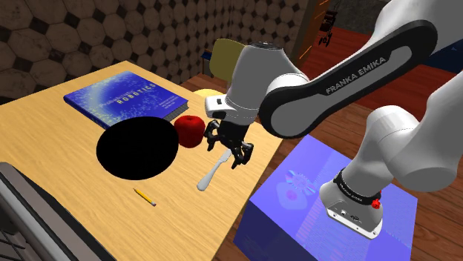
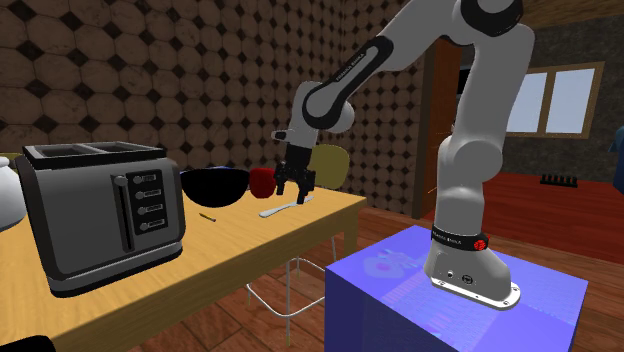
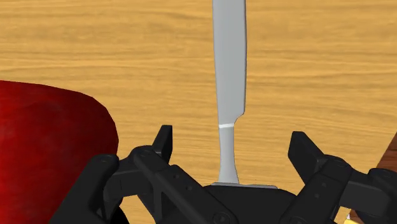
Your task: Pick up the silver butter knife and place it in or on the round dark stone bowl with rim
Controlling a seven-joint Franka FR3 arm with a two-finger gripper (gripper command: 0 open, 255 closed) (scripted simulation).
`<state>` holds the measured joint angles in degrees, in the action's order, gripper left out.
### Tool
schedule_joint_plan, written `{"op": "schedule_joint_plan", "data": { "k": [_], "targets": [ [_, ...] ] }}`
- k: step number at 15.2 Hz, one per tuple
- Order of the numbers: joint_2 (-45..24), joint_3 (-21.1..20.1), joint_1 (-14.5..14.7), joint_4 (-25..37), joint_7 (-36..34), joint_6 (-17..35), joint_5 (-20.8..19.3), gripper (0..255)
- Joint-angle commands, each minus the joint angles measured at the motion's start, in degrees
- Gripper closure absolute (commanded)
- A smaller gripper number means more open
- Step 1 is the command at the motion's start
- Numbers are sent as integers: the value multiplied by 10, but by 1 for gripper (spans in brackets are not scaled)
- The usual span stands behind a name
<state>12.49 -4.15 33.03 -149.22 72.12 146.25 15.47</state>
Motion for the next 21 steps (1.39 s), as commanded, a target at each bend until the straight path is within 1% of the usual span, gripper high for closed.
{"op": "schedule_joint_plan", "data": {
  "k": [1, 9, 10, 18, 19, 21],
  "targets": [
    [-16, -1, 2, -2, 4, 17, 5, 0],
    [-20, -1, 3, -2, 5, 22, 6, 0],
    [-20, -1, 3, -2, 5, 22, 6, 255],
    [-14, 1, 1, -4, 7, 17, 5, 255],
    [-20, -1, 3, -2, 5, 22, 6, 255],
    [-7, -1, 1, 3, -1, 4, 1, 255]
  ]
}}
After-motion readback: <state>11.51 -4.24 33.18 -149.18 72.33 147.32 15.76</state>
